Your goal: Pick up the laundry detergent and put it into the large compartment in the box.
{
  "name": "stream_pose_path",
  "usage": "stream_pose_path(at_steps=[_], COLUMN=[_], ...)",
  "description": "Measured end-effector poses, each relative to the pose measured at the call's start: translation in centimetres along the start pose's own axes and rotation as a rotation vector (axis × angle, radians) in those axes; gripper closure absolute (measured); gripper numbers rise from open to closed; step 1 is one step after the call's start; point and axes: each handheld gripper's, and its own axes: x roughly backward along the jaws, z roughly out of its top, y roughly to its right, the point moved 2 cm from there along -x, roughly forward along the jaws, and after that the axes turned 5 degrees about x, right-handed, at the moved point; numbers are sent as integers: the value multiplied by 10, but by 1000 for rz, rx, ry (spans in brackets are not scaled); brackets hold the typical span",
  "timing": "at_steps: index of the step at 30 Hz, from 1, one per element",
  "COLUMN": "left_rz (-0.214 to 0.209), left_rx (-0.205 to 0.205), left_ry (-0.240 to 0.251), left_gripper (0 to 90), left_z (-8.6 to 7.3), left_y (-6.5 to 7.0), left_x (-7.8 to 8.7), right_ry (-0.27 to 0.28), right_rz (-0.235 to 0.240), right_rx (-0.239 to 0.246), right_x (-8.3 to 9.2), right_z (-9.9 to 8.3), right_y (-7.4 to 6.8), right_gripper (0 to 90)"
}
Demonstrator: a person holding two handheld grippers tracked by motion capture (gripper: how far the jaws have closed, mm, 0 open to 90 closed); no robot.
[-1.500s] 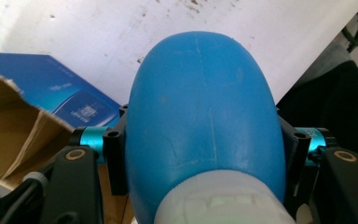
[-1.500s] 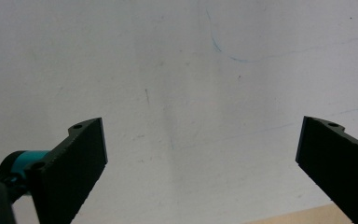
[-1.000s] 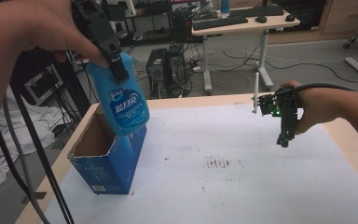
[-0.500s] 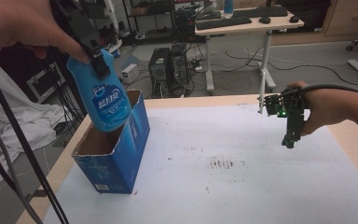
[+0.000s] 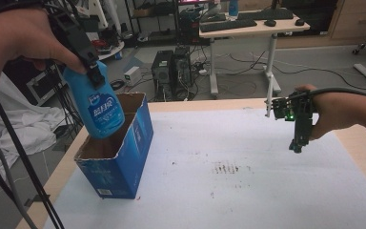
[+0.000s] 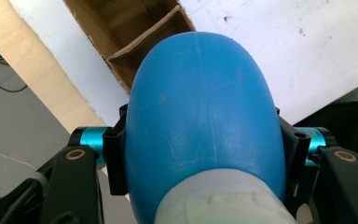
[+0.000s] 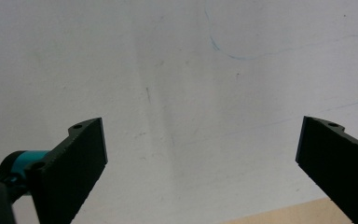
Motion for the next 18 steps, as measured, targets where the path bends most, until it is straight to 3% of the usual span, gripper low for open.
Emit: stream_pose_path(at_steps=[5,18], left_rz=[17,-25], left_rx=[-50,-132], left_ry=[-17,-59], left_gripper=[376,376], left_z=[0,0], left_y=[-6,-13], left_x=[-18,-75], right_ry=[-2,-7], right_rz=[0,-4], right_rx=[16,24], right_x=[-1,-2], right_z=[1,4], right_y=[0,0], right_gripper=[9,9])
